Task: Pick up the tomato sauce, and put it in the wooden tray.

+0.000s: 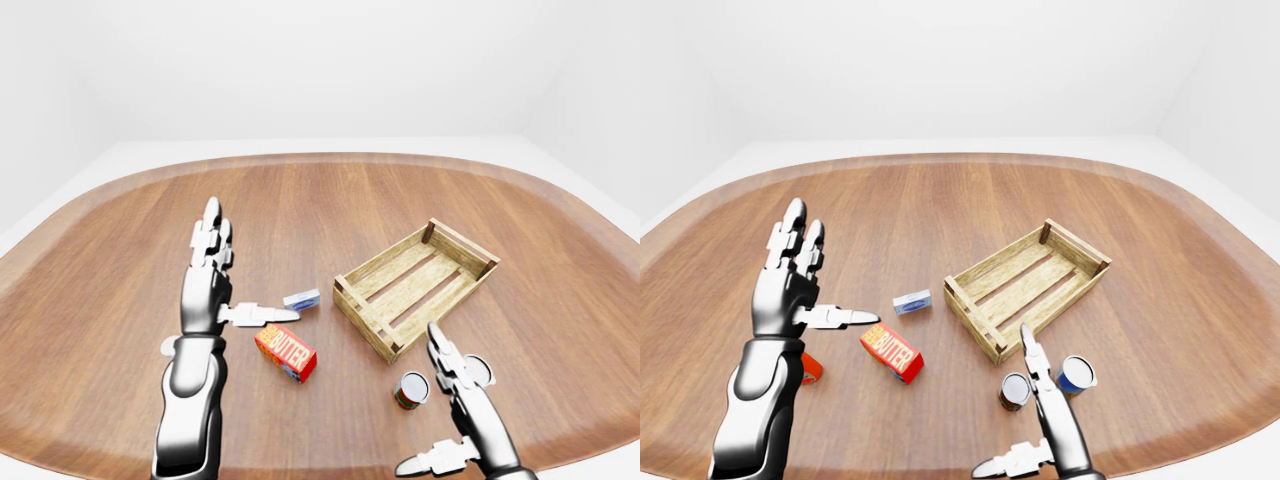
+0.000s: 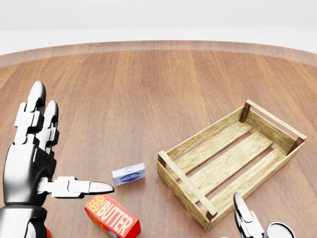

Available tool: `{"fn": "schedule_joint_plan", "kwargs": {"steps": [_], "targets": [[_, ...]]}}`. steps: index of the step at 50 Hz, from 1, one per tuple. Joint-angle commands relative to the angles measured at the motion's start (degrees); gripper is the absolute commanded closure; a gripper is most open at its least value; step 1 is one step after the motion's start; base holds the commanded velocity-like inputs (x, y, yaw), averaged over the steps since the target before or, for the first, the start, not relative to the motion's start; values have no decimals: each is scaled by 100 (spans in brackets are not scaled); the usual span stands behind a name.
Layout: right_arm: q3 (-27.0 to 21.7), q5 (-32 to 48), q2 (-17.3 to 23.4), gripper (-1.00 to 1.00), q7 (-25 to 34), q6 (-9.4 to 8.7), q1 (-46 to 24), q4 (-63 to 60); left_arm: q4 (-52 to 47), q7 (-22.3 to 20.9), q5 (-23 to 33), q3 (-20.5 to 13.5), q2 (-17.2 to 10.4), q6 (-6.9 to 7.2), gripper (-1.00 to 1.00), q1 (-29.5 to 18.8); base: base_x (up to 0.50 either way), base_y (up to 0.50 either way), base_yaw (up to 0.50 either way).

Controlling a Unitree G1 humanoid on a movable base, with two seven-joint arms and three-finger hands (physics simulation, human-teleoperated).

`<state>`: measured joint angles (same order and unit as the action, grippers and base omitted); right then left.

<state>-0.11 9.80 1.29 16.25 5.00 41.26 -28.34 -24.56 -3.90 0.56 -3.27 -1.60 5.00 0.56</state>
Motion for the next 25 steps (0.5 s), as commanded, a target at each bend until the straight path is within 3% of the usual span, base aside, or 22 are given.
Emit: {"fn": "schedule_joint_plan", "kwargs": {"steps": [1, 25], "targets": [[-173, 93, -155, -100, 197, 0, 113, 92, 57, -1, 11, 10, 3, 0, -100, 5, 0, 0, 0], [-660, 219, -483, -100, 523, 0, -274, 732, 21, -12, -24, -43, -16, 0, -100, -46, 0, 0, 0]]}}
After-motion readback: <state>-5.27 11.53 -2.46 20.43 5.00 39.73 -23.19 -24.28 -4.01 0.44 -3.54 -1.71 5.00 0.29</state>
